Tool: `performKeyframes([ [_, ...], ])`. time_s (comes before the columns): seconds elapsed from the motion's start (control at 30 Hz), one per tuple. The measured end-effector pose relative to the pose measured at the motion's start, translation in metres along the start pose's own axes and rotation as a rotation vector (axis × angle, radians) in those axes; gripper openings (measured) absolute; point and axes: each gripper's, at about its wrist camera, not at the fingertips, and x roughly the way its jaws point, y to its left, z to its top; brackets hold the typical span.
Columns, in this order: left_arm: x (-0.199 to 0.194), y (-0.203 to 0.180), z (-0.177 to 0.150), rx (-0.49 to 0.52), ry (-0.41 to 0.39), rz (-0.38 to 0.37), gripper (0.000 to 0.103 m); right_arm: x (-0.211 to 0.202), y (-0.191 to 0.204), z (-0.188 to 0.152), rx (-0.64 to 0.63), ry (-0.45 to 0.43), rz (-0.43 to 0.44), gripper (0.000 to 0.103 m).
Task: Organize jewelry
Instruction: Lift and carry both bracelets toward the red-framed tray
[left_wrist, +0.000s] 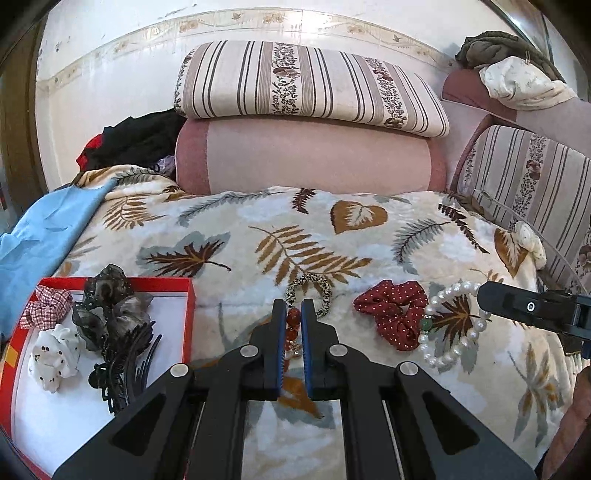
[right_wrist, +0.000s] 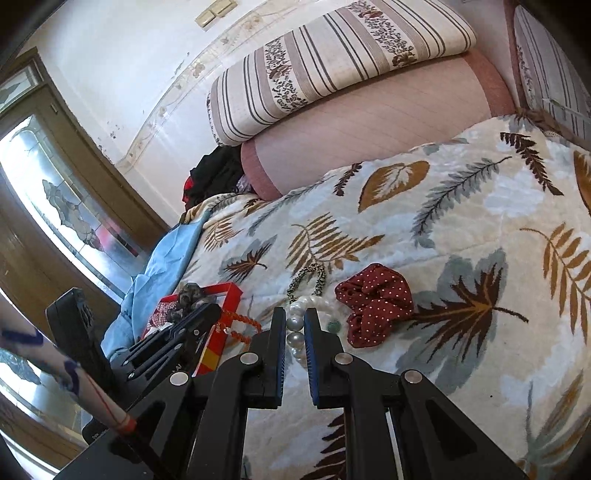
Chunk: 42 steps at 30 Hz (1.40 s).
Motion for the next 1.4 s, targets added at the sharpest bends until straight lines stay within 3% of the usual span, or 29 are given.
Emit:
performKeyframes([
  [1.4,-0.014,0.004,0.002,0.019,-0.031,0.032,0.008,0.011,0.031,-0.015,-0.075,0.041,0.06,0.011],
])
